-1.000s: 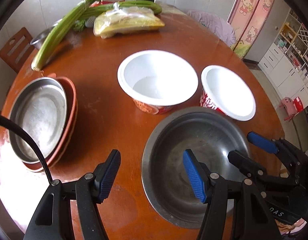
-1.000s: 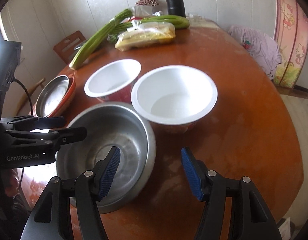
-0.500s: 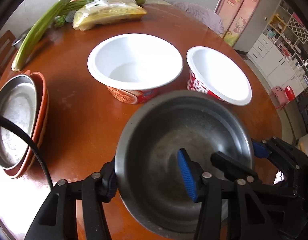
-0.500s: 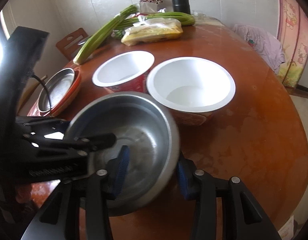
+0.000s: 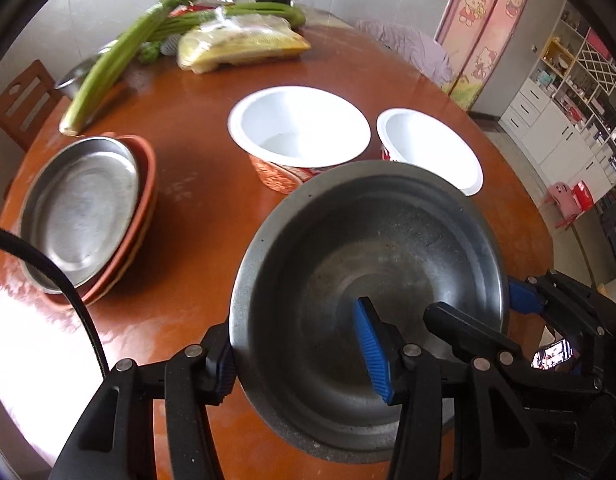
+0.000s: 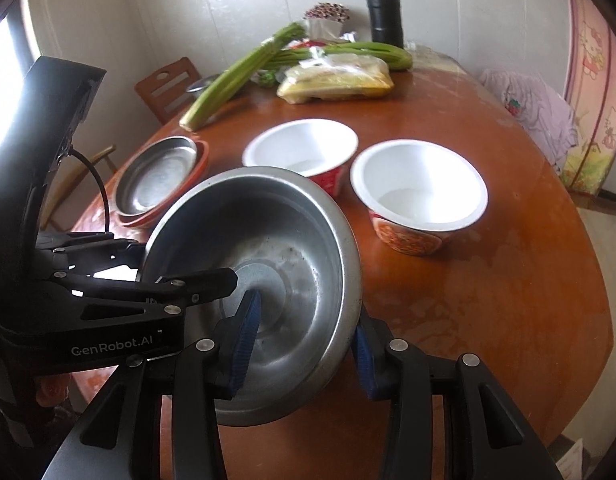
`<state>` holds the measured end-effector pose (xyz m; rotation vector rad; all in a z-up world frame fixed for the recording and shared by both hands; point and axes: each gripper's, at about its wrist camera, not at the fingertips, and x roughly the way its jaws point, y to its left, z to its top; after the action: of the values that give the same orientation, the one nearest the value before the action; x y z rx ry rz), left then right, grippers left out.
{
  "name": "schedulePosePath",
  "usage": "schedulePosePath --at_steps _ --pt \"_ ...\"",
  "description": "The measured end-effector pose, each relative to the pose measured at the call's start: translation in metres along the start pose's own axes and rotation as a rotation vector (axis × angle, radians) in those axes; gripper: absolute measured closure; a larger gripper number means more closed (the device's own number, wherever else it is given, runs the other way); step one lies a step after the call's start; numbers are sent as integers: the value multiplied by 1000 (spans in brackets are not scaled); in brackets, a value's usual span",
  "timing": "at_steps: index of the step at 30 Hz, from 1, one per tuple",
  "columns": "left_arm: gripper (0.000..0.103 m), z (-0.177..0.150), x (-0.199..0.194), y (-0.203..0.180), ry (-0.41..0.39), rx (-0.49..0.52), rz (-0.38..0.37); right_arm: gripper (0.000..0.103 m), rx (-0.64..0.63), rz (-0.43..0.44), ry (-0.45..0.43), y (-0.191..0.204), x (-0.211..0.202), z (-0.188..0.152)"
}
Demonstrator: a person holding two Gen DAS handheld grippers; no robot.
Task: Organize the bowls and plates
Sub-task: 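Close the right gripper on the steel bowl rim and lift it, then lower the steel bowl back onto the table and open the right gripper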
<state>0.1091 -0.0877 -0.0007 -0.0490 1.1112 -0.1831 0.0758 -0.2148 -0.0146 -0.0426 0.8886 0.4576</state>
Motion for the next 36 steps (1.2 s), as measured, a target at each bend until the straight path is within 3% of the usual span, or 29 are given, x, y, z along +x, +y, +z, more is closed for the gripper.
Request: schedulePosePath --at_steps 6,18,36 --pt "50 -13 -12 10 -22 -16 8 57 -34 3 -2 21 -7 -5" --pt "50 -25 3 19 -11 14 49 57 -42 -10 17 34 4 -13" --pt "49 -25 18 20 14 40 4 57 -11 -39 59 26 17 -14"
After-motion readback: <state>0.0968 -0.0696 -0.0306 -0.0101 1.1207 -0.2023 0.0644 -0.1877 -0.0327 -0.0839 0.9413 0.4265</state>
